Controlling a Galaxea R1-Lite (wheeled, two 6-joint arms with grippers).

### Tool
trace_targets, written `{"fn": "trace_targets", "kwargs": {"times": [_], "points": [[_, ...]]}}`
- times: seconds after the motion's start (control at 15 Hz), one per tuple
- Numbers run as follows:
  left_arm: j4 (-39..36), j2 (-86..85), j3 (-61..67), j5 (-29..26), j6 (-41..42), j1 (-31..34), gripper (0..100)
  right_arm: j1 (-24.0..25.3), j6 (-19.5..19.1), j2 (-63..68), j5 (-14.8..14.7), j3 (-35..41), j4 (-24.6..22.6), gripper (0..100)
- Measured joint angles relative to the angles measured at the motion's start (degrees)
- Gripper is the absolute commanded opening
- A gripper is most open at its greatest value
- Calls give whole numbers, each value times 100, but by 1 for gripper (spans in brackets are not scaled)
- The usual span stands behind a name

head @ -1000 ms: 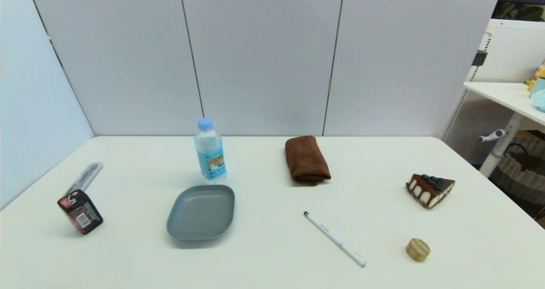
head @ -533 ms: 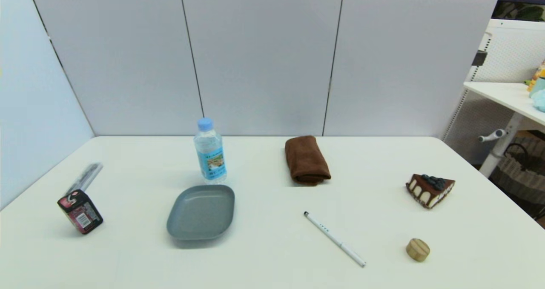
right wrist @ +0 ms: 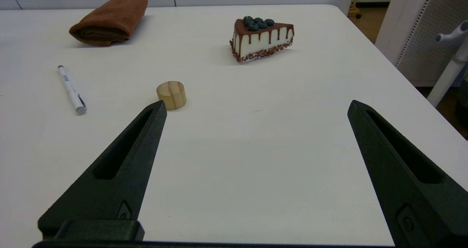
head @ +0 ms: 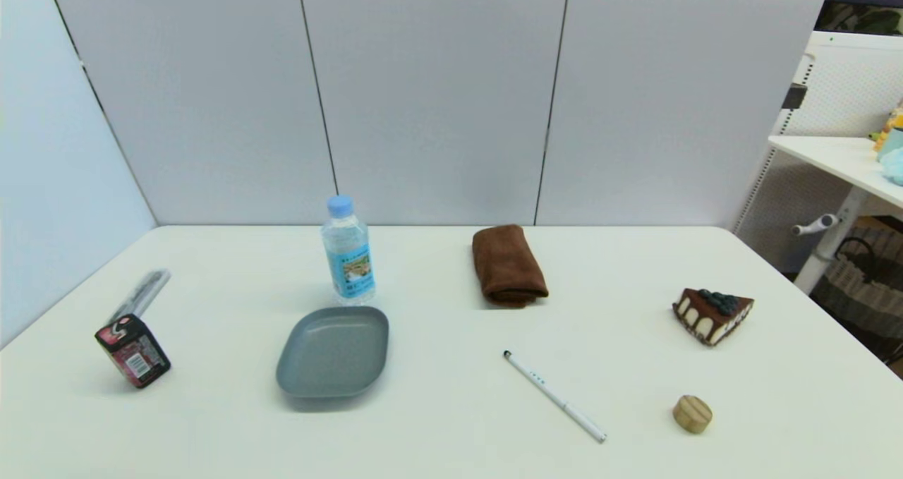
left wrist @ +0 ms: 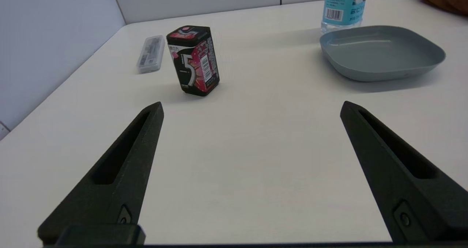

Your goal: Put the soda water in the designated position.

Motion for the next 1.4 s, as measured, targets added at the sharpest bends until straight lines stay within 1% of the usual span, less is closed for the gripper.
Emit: {"fn": "trace_targets", "kwargs": {"times": [0.67, 0.93, 1.4], "points": [[-9, 1, 0, 0, -22, -10, 100, 0, 2, 0, -2, 0, 0, 100], [33, 1, 0, 50, -468, -7, 100, 0, 4, 0, 0, 0, -2, 100], [28, 1, 0, 41, -300, -7, 100, 0, -2, 0, -2, 0, 0, 100]]}}
